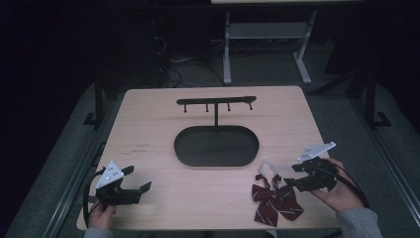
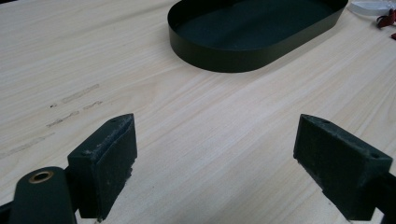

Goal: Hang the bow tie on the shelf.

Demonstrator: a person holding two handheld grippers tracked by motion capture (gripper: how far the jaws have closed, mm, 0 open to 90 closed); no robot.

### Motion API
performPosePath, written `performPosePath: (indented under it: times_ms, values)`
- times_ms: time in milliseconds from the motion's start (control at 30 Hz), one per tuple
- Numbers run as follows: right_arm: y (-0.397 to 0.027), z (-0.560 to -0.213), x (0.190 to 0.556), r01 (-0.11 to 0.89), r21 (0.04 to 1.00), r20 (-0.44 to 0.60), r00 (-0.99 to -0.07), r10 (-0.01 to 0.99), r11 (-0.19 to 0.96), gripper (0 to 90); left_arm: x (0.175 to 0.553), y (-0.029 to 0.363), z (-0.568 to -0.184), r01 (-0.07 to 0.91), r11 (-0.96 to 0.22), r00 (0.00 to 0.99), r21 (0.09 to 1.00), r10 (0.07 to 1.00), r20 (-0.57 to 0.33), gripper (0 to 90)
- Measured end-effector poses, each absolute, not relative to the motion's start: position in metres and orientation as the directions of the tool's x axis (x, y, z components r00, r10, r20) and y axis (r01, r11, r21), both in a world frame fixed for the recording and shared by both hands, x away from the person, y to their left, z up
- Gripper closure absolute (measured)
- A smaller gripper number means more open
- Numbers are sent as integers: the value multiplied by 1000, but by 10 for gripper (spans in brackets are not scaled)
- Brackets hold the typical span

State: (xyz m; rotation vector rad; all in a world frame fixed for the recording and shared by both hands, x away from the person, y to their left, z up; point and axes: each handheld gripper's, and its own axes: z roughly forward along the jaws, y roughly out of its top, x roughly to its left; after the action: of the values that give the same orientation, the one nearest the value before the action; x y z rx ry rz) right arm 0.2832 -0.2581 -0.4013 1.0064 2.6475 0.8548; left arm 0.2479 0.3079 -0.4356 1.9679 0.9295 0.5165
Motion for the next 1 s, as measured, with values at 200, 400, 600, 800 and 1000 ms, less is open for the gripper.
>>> performPosePath:
  times_ms: [200, 400, 600, 800, 1000]
  values:
    - [-246, -396, 296, 538, 554, 34, -777, 629, 635, 409, 247, 309, -435, 415, -329, 629, 848, 777, -6, 131]
    - [-240, -394, 308, 536, 536, 43, -789, 613, 652, 420, 248, 309, -435, 416, -331, 628, 847, 778, -5, 131]
    - [-232, -392, 321, 535, 522, 55, -798, 600, 664, 439, 248, 309, -434, 414, -329, 628, 849, 778, -5, 131]
    - [-223, -396, 335, 542, 488, 62, -804, 592, 685, 450, 248, 309, -434, 414, -327, 629, 849, 778, -7, 131]
    - [-214, -401, 348, 544, 462, 69, -810, 583, 701, 469, 248, 309, -434, 413, -325, 630, 851, 777, -9, 131]
